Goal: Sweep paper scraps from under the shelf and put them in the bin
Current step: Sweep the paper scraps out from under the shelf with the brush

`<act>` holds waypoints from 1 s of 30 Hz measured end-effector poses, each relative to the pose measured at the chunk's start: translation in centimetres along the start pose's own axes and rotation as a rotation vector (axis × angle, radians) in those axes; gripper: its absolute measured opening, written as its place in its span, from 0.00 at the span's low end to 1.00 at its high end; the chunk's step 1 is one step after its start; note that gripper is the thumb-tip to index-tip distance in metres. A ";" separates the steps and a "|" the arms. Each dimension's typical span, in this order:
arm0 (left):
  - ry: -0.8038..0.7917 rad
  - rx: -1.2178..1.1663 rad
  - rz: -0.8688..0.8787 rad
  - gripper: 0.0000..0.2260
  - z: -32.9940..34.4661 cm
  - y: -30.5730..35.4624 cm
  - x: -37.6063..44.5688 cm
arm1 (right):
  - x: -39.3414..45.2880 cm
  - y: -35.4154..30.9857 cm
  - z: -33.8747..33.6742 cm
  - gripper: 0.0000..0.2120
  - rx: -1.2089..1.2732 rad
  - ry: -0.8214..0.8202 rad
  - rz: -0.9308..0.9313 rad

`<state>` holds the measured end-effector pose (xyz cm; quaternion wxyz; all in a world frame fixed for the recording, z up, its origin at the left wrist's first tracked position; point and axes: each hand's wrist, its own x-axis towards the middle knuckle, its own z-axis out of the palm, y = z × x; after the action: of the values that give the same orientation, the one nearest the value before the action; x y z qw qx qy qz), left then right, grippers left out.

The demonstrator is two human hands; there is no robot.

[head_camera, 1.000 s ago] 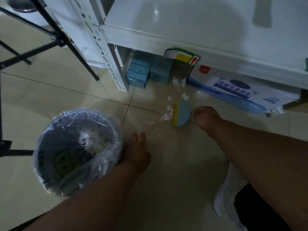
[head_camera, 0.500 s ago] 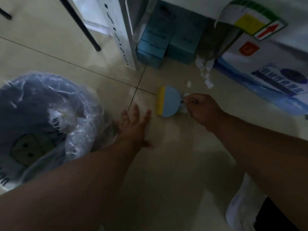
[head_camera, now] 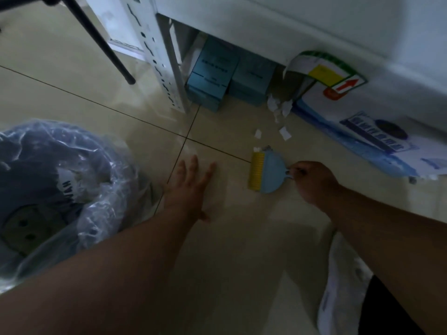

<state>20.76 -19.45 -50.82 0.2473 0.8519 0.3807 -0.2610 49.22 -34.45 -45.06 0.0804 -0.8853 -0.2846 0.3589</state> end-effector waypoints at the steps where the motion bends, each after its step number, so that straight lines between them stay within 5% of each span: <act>1: -0.024 -0.019 0.016 0.70 -0.6 0.8 0.5 | -0.2 0.4 -0.5 0.13 0.033 0.016 -0.003; 5: -0.171 -0.083 -0.011 0.68 -1.7 4.0 2.7 | -0.1 0.5 -1.6 0.12 0.416 0.067 0.111; 12: -0.091 -0.072 -0.018 0.67 0.0 3.4 2.4 | 2.1 -3.9 0.0 0.10 0.857 0.083 0.198; 16: -0.109 -0.026 -0.025 0.67 -0.4 3.6 2.7 | 2.4 -4.6 1.3 0.11 0.859 0.092 0.271; 20: -0.131 0.019 -0.019 0.68 -0.6 3.7 2.9 | 1.5 -1.7 1.3 0.13 0.521 0.090 0.265; 24: -0.125 0.036 -0.022 0.67 -0.7 4.0 2.8 | 0.6 2.7 0.1 0.09 0.659 0.083 0.329; 30: -0.074 0.049 0.009 0.67 -0.5 3.7 3.0 | 1.0 1.8 -1.8 0.12 0.693 0.102 0.184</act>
<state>25.51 -19.76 -51.54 0.2413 0.8491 0.3611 -0.3007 51.83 -35.25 -44.97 0.3573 -0.8442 -0.0608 0.3950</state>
